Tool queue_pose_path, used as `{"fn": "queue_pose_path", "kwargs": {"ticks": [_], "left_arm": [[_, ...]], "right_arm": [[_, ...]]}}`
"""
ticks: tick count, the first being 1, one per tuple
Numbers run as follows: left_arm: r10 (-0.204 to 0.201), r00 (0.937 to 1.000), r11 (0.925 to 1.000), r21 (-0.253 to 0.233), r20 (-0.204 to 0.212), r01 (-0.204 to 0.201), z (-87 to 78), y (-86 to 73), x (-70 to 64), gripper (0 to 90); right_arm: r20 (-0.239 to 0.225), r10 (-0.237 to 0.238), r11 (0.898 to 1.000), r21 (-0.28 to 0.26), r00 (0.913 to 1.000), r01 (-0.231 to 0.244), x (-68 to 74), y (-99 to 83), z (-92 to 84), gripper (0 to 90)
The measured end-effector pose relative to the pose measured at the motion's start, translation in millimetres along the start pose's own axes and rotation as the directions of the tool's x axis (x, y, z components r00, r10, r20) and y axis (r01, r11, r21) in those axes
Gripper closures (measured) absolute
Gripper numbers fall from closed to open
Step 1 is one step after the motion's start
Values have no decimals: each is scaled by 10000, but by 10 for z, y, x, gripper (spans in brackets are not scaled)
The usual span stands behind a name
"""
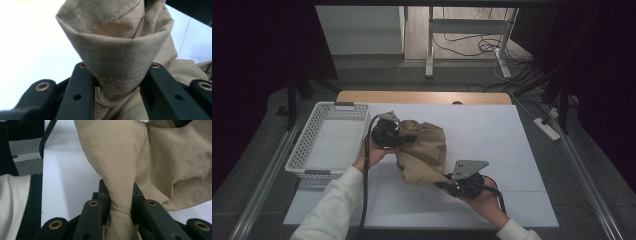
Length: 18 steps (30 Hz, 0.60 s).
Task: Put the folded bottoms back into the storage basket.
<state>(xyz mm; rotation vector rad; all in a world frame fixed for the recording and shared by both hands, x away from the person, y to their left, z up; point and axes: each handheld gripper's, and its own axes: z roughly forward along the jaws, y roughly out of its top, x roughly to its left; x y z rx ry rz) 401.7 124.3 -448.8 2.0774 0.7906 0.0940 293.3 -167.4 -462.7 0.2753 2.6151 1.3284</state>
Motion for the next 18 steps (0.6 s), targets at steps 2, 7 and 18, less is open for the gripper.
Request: {"fn": "queue_pose_path", "kwargs": {"ticks": [2, 7, 18], "left_arm": [[-1, 10000, 10000, -81, -4, 1, -37, 10, -5, 716], [140, 9999, 9994, -301, -64, -142, -187, 63, -30, 716], [126, 9999, 9987, -495, -91, -131, -352, 82, -9, 716]], "right_arm": [[24, -29, 10000, -1, 10000, 29, 0, 14, -3, 770], [3, -107, 9998, -194, 9999, 107, 11, 83, -11, 770], [-51, -356, 9990, -276, 9994, 355, 32, 258, 43, 769]]}}
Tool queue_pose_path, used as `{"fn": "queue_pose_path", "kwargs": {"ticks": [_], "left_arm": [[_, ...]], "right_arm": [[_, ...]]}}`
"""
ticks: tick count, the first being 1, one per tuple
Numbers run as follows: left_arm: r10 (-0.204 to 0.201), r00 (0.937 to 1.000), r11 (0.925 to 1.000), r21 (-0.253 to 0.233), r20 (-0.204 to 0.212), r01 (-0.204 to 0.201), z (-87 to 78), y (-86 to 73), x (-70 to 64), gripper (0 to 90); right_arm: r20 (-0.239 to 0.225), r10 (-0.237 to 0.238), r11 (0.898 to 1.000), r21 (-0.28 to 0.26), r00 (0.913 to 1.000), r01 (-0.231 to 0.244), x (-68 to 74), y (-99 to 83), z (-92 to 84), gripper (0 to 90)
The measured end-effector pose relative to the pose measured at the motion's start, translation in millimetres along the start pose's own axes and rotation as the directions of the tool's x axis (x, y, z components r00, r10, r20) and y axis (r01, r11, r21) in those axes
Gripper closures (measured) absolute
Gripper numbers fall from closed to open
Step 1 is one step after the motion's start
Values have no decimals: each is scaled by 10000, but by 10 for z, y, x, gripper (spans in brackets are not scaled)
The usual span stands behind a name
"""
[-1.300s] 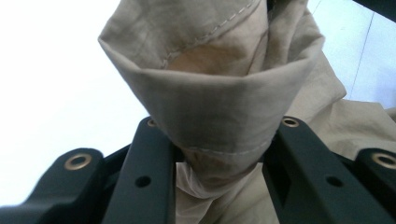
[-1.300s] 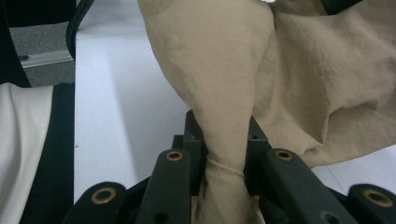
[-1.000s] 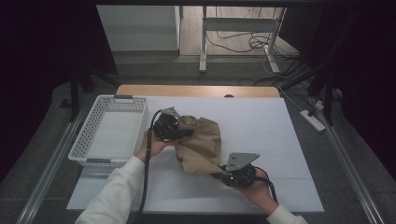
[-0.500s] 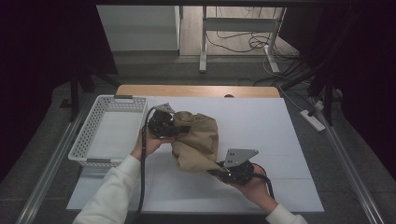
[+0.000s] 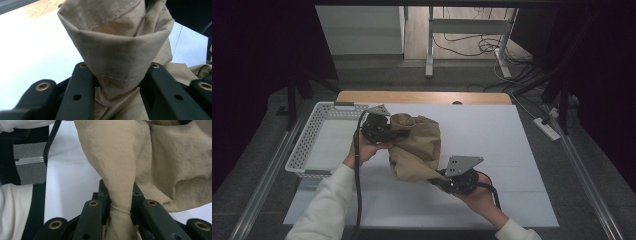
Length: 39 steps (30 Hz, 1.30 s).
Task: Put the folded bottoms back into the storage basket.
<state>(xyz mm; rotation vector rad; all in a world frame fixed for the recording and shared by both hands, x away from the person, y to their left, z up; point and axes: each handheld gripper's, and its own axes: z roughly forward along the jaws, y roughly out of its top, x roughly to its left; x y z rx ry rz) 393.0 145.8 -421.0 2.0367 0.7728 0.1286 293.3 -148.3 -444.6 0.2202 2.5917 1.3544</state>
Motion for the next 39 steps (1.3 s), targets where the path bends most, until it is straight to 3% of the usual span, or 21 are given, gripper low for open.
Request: {"fn": "queue_pose_path", "kwargs": {"ticks": [28, 39], "left_arm": [[-97, 9991, 9978, -655, -412, 69, -503, -79, 77, 717], [-141, 9990, 9969, -783, -432, 107, -612, -90, 106, 717]], "right_arm": [[-382, -321, 9989, -345, 9988, 308, 16, 371, 277, 770], [-453, -370, 9984, -455, 9983, 350, 19, 439, 325, 770]]}}
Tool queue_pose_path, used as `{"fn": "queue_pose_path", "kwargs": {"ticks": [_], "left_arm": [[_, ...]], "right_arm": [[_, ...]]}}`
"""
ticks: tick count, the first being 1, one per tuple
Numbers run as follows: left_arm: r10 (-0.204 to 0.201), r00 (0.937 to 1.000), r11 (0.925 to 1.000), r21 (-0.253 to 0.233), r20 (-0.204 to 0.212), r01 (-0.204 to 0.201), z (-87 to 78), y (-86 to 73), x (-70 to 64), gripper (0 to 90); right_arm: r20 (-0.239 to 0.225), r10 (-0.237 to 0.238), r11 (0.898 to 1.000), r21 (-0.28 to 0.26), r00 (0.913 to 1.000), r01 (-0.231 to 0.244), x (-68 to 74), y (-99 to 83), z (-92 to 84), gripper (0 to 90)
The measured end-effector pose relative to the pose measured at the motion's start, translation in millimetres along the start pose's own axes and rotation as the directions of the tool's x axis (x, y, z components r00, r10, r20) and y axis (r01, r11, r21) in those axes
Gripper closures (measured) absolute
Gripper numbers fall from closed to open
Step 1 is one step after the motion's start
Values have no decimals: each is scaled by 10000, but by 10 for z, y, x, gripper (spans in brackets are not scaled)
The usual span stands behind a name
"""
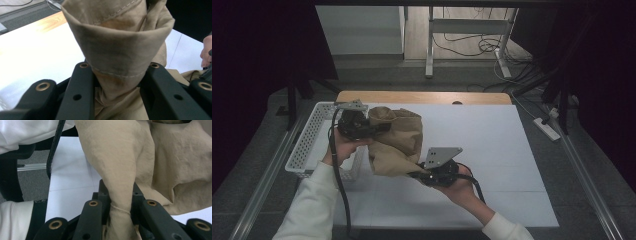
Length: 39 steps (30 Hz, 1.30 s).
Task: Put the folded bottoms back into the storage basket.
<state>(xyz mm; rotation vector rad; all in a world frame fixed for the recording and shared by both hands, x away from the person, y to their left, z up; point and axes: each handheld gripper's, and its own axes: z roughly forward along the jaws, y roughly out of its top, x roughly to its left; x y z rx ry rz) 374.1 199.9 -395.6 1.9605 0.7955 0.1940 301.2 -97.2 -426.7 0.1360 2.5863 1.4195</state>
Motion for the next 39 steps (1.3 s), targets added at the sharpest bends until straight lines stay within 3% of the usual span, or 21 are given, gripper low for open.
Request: {"fn": "queue_pose_path", "kwargs": {"ticks": [39], "left_arm": [[-381, 9985, 9992, -166, -403, 375, -330, -97, 158, 717]], "right_arm": [[-336, -105, 9994, -322, 9994, 94, -18, 207, 272, 770]]}}
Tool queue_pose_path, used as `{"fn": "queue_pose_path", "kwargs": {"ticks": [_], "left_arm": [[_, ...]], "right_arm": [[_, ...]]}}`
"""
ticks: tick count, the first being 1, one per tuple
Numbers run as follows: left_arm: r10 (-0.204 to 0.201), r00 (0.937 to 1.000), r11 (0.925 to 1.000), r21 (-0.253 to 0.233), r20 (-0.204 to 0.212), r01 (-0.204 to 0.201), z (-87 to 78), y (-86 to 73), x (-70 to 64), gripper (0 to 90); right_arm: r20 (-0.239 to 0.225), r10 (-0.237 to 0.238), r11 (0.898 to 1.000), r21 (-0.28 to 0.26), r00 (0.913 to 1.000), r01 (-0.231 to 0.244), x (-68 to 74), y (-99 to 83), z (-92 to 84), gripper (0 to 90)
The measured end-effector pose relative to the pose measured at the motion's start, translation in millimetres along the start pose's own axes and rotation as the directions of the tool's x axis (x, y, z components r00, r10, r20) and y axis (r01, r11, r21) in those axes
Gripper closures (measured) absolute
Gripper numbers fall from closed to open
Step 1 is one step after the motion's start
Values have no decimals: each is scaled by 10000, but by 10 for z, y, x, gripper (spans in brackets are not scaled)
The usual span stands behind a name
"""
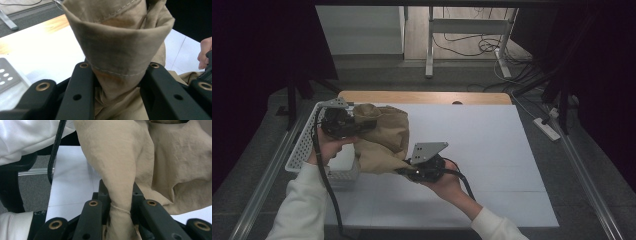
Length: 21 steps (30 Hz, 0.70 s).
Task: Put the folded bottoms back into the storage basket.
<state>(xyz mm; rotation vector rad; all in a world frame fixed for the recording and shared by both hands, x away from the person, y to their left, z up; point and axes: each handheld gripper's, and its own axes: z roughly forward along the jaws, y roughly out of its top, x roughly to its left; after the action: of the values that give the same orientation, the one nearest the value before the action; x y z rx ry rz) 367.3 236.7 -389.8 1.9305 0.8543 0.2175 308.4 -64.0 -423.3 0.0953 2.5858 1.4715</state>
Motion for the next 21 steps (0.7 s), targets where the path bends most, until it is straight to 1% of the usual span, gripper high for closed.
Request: {"fn": "queue_pose_path", "kwargs": {"ticks": [5, 12, 21], "left_arm": [[-116, 9999, 9999, -19, -79, 116, -35, -20, 44, 717], [-138, 9997, 9999, 30, -215, 138, -75, -46, 86, 717], [-385, 9984, 9993, -43, -415, 383, -156, -120, 146, 717]], "right_arm": [[-69, 9, 10000, -30, 10000, -9, -15, 21, 57, 770], [-168, 60, 10000, -73, 9998, -61, -37, 43, 128, 770], [-305, 42, 9999, -136, 9995, -46, -58, 76, 203, 770]]}}
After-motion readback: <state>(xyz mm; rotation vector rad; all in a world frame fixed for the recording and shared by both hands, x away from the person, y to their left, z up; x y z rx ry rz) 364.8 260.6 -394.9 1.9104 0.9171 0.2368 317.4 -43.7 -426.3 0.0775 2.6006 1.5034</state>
